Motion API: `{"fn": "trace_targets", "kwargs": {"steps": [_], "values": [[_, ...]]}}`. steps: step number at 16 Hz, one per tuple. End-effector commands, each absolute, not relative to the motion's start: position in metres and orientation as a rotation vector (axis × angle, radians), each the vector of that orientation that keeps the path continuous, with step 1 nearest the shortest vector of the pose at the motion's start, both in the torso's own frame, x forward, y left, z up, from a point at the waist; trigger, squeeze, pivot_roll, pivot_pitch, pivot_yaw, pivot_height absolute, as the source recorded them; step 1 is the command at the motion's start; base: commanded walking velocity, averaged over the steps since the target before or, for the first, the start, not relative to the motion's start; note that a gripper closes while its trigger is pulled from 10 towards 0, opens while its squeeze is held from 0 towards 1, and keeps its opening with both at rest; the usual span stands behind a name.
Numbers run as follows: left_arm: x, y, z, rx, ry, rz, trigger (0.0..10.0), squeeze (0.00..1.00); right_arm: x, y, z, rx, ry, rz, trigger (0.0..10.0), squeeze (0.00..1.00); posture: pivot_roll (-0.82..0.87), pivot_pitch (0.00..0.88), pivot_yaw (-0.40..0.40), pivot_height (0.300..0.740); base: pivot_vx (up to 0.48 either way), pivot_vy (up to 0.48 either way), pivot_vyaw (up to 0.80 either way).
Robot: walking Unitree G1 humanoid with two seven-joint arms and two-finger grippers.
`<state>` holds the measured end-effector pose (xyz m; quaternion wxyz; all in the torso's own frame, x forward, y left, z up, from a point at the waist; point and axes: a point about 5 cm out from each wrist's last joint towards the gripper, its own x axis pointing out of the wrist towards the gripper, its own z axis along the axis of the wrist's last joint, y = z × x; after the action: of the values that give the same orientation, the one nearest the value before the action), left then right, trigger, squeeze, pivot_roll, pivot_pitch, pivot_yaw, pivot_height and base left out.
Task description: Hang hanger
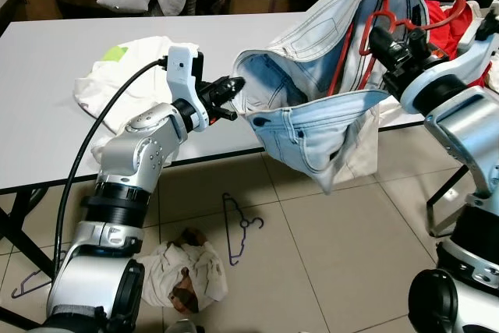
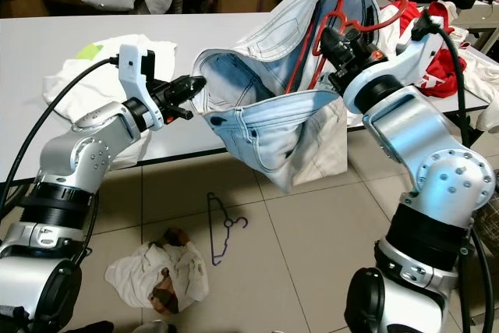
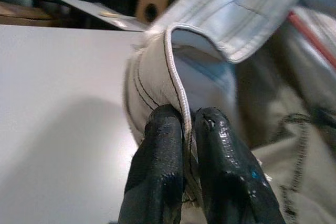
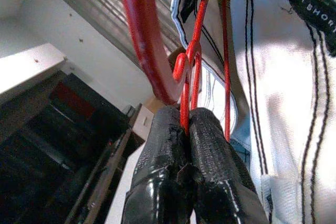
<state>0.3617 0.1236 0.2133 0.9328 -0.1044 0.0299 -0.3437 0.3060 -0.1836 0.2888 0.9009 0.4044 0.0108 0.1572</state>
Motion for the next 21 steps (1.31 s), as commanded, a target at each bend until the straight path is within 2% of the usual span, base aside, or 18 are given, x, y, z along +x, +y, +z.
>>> {"fn": "trace_targets", "kwargs": {"steps": [1,5,6,7,9,10,12,17,21], "values": [[0.354,0.118,0.211,-0.202,0.091,-0.772,10.0,1.0,0.296,-0.184,0.311,0.798,-0.048,0.376,10.0,0.0,-0.07,0.0,-0.026,0.74,0.0,0.0,0.0],[0.338,0.124,0.209,-0.153,0.113,-0.832,10.0,1.0,0.29,-0.192,0.317,0.768,-0.062,0.36,10.0,0.0,-0.07,0.0,-0.016,0.74,0.0,0.0,0.0],[0.326,0.149,0.223,-0.153,0.031,-0.81,10.0,0.92,0.281,-0.196,0.327,0.712,-0.088,0.398,10.0,0.0,-0.07,0.0,-0.009,0.74,0.0,0.0,0.0],[0.321,0.158,0.231,-0.182,-0.006,-0.802,10.0,0.0,0.277,-0.197,0.328,0.683,-0.082,0.416,10.0,0.0,-0.07,0.0,-0.016,0.74,0.0,0.0,0.0],[0.315,0.167,0.239,-0.219,-0.033,-0.799,10.0,0.0,0.272,-0.196,0.328,0.666,-0.072,0.44,10.0,0.0,-0.07,0.0,-0.016,0.74,0.0,0.0,0.28],[0.3,0.186,0.248,-0.233,-0.045,-0.792,10.0,0.0,0.263,-0.193,0.328,0.64,-0.059,0.497,10.0,0.0,-0.06,0.0,-0.021,0.74,0.0,0.0,0.8],[0.28,0.209,0.249,-0.175,-0.008,-0.743,10.0,0.0,0.251,-0.184,0.331,0.594,-0.055,0.614,10.0,0.0,-0.06,0.0,-0.018,0.74,0.0,0.0,0.8],[0.256,0.24,0.26,-0.083,-0.036,-0.579,10.0,0.0,0.236,-0.17,0.344,0.583,-0.1,0.794,10.0,0.0,-0.03,0.0,-0.037,0.74,0.0,0.0,0.8],[0.242,0.237,0.243,0.036,0.06,-0.521,10.0,0.0,0.234,-0.164,0.333,0.601,-0.048,0.855,10.0,0.0,-0.01,0.0,-0.056,0.74,0.0,0.0,0.8]]}}
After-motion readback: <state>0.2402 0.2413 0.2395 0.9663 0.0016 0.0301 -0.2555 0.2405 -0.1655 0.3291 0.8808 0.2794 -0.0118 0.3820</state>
